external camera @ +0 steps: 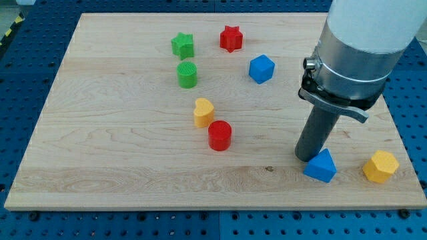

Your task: Move the red circle to the blue triangle

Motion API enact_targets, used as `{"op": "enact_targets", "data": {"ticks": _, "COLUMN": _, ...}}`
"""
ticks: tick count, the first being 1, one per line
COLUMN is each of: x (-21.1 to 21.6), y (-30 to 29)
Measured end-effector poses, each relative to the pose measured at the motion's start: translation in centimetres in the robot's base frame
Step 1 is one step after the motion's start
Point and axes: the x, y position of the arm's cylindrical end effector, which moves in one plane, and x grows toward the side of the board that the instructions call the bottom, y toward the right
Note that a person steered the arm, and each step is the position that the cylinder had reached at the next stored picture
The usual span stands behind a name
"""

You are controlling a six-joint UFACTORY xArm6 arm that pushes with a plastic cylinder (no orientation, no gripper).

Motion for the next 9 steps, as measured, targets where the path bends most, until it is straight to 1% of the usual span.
{"op": "enact_targets", "data": {"ticks": 1, "x": 0.1, "y": -4.0}}
{"op": "enact_targets", "data": {"ticks": 2, "x": 0.8, "y": -10.3}}
{"op": "enact_targets", "data": {"ticks": 3, "x": 1.2, "y": -15.0}}
{"op": "enact_targets", "data": {"ticks": 4, "x": -1.7, "y": -21.7}}
{"op": "enact_targets", "data": {"ticks": 5, "x": -3.3, "y": -23.0}}
{"op": "enact_targets", "data": {"ticks": 6, "x": -1.2, "y": -20.6}}
{"op": "enact_targets", "data": {"ticks": 7, "x": -1.6, "y": -18.0}}
{"op": "enact_targets", "data": {"ticks": 8, "x": -2.2, "y": -18.0}}
{"op": "enact_targets", "data": {"ticks": 9, "x": -2.6, "y": -16.5}}
